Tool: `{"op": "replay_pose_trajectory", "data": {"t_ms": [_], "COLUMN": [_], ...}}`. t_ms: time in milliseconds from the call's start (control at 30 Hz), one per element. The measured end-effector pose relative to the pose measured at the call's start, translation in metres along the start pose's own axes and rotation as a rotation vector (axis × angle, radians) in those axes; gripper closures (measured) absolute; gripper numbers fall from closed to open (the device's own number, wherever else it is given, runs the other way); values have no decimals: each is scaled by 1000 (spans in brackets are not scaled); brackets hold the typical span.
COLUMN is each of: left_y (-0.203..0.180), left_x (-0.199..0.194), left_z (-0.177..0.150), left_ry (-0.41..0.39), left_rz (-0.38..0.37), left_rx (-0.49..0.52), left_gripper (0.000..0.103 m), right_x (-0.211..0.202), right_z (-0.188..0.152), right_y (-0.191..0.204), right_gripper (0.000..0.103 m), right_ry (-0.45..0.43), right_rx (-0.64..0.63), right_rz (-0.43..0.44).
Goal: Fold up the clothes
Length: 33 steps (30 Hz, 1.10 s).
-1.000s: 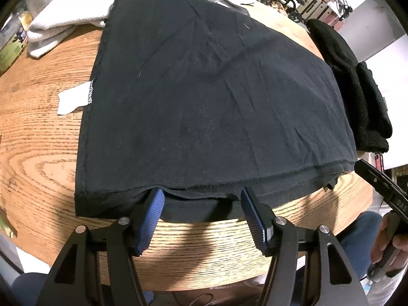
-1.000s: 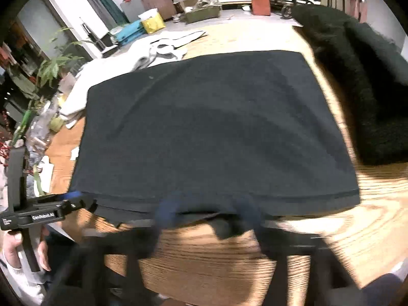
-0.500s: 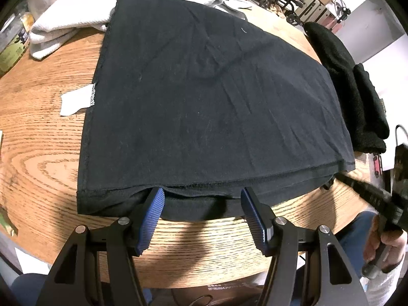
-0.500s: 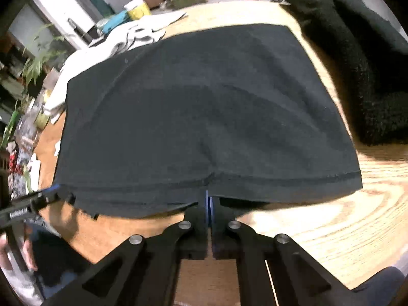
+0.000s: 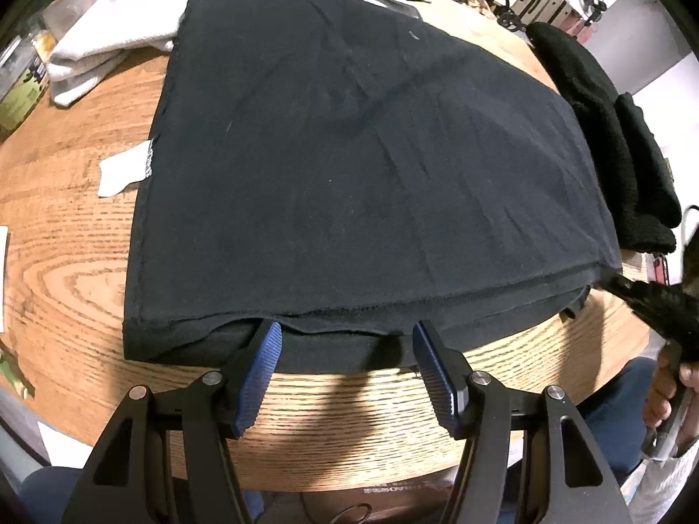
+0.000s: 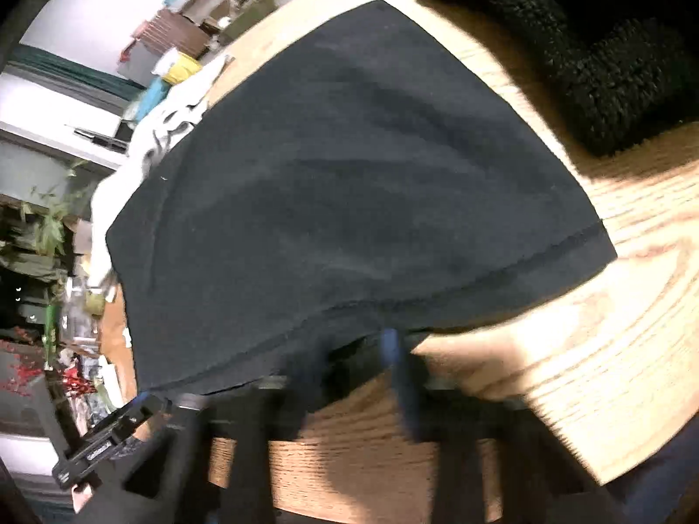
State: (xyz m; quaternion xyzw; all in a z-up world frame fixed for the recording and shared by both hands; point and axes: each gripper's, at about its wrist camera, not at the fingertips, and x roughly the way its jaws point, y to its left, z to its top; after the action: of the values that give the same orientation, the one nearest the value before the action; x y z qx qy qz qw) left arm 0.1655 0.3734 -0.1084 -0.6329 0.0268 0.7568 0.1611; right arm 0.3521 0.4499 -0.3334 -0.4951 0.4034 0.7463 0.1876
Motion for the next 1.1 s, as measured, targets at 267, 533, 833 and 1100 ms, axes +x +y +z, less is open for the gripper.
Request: {"op": "replay_pose_trajectory", "data": {"t_ms": [267, 533, 833, 1100], "left_y": [1, 3, 16, 27], "left_x": [0, 0, -13, -17], "left_z": [-1, -6, -14, -15], "left_ry": [3, 13, -13, -10], "left_rz": [7, 3, -12, -7], "left_rx": [2, 17, -4, -25], "left_gripper": [40, 40, 40, 40], "right_x": [-23, -16, -7, -18], "right_z": [-29, -23, -32, -43], "right_y": [-24, -29, 7, -17], "right_gripper": [87, 58, 101, 39], "right_ry": [86, 63, 48, 35], "right_rx": [-77, 143, -30, -24], "right_rz": [-27, 196, 105, 14]}}
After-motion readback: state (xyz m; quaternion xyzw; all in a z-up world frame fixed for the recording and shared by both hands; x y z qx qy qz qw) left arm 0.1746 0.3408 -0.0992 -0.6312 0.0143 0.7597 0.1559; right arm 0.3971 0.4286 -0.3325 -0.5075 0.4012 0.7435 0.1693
